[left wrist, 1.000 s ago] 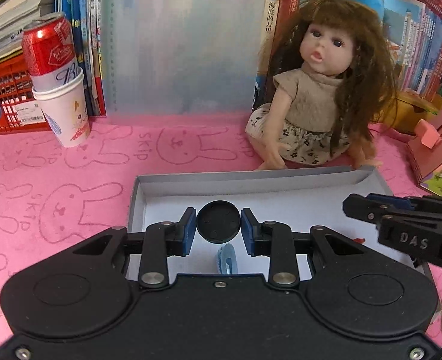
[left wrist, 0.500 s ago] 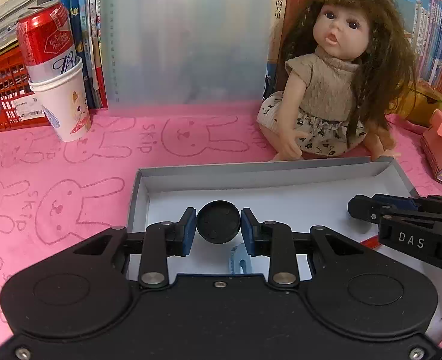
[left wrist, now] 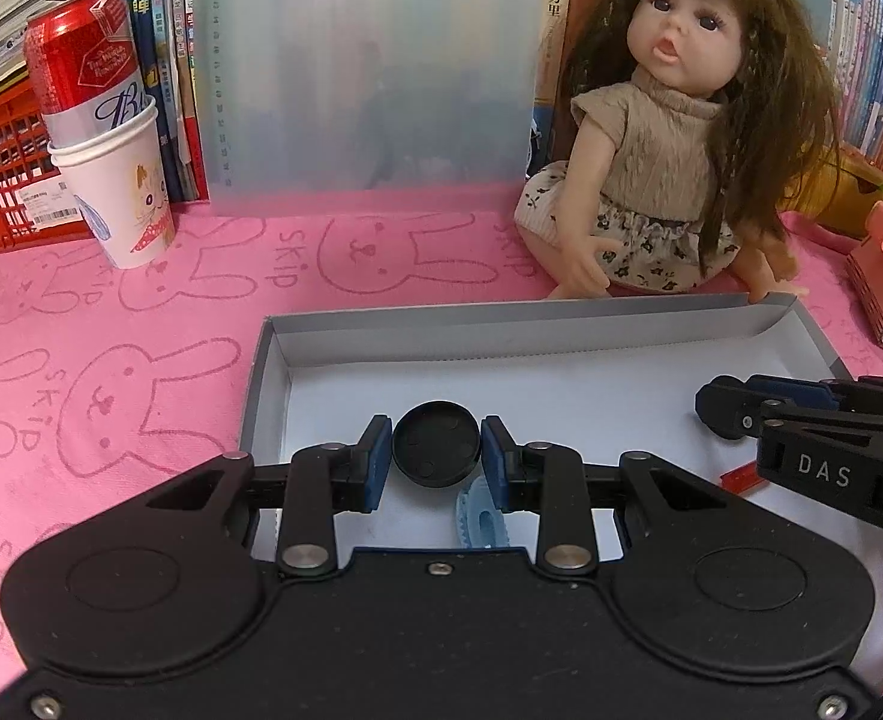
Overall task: Organize rigid objects
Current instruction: 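Open the left tool to drop its black lid while the right tool releases its lid, then withdraw both tools from the tray, then move the left tool to the light blue clip while the right tool approaches a black lid, then close the left tool on the light blue clip while the right tool grasps the black lid, then carry the blue clip in the left tool while the right tool carries the lid over the tray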
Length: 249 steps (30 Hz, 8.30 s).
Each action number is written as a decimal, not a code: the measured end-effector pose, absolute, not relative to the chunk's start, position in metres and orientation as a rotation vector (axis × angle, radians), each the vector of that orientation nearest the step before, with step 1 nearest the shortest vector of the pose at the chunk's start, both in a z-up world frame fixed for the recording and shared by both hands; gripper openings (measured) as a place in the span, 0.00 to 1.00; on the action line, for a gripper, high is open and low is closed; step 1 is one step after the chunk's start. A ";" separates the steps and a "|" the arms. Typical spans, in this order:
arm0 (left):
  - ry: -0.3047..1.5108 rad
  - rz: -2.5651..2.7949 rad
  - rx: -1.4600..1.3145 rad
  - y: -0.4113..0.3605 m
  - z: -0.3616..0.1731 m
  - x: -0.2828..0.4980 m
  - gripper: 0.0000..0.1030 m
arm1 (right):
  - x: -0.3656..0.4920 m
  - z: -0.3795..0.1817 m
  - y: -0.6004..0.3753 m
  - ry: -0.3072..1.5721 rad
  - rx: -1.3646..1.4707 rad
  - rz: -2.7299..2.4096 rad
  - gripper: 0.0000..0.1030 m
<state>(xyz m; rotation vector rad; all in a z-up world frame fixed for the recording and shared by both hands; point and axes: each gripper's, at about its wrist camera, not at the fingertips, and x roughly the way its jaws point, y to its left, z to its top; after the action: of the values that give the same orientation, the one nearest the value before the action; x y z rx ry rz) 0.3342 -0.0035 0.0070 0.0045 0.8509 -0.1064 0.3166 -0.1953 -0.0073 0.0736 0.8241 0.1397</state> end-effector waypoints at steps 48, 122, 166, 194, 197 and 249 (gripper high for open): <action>0.553 -0.226 0.045 -0.004 0.081 0.143 0.76 | 0.136 0.070 -0.228 0.467 -0.017 0.247 0.91; 0.635 -0.043 -0.064 0.039 -0.008 0.025 0.33 | -0.007 -0.023 -0.207 0.516 -0.075 0.369 0.39; 0.575 -0.131 -0.013 0.018 0.035 0.085 0.33 | 0.079 0.022 -0.222 0.550 -0.005 0.241 0.36; 0.605 -0.170 -0.034 0.005 0.060 0.173 0.33 | 0.170 0.059 -0.219 0.566 0.009 0.240 0.36; 0.632 -0.176 -0.048 0.006 0.058 0.185 0.33 | 0.181 0.057 -0.219 0.593 0.019 0.246 0.36; 0.726 -0.122 -0.022 0.007 0.003 0.216 0.34 | 0.207 0.001 -0.231 0.752 0.064 0.190 0.39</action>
<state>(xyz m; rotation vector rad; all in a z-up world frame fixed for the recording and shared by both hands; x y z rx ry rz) 0.2165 0.0074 0.0028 -0.0220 0.7260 -0.1222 0.2072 -0.2313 0.0008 0.0644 0.7521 0.1898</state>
